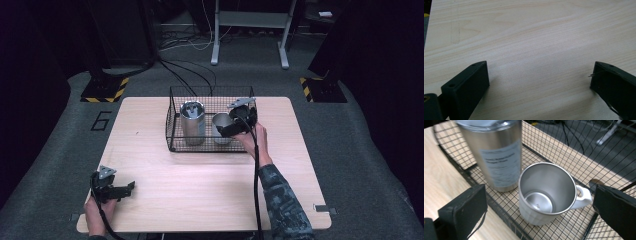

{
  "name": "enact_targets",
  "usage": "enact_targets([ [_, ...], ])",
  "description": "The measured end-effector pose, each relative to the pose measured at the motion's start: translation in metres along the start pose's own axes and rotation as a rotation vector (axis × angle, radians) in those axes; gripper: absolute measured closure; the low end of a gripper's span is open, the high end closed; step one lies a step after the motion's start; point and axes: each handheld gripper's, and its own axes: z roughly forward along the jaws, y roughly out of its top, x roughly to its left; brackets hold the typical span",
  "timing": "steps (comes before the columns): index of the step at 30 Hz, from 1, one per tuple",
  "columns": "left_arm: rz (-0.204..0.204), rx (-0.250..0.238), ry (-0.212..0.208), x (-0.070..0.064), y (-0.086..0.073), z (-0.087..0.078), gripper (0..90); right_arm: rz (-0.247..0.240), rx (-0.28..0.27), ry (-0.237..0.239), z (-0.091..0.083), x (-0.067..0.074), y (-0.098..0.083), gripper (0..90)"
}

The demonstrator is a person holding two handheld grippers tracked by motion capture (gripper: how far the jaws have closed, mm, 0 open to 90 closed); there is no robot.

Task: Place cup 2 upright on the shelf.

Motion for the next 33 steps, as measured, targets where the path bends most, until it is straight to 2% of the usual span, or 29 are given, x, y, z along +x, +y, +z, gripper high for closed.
enact_targets([
  [1,-0.001,-0.006,0.003,0.0,0.0,0.0,1.6,-0.024,-0.008,-0.002,-0.004,0.001,0.0,0.0],
  [8,-0.002,-0.007,0.003,0.0,0.0,0.001,1.6,-0.087,-0.025,-0.001,-0.036,0.014,-0.01,0.0],
  [10,0.002,0.006,-0.003,0.0,0.0,0.0,1.6,-0.089,-0.021,-0.005,-0.042,0.017,-0.015,0.0],
  [12,-0.001,-0.006,0.003,0.0,0.0,0.0,1.6,-0.088,-0.01,-0.011,-0.048,0.02,-0.022,0.0],
  [15,-0.001,-0.006,0.003,0.0,0.0,0.0,1.6,-0.109,-0.015,-0.028,-0.054,0.021,-0.032,0.0],
  [20,0.0,-0.001,0.002,0.0,0.0,0.0,1.6,-0.109,0.002,-0.058,-0.067,0.019,-0.055,0.0],
  [24,-0.001,-0.004,0.003,0.0,0.0,0.0,1.6,-0.089,0.012,-0.077,-0.075,0.015,-0.077,0.0],
  [27,0.0,-0.003,0.003,0.0,0.0,0.0,1.6,-0.038,0.009,-0.09,-0.079,0.012,-0.096,0.0],
  [28,0.002,0.007,-0.004,0.0,0.0,0.0,1.6,-0.049,0.015,-0.097,-0.08,0.009,-0.103,0.0],
  [33,0.001,0.006,-0.005,0.0,0.0,0.0,1.6,0.036,0.058,-0.125,-0.082,0.002,-0.14,0.0],
])
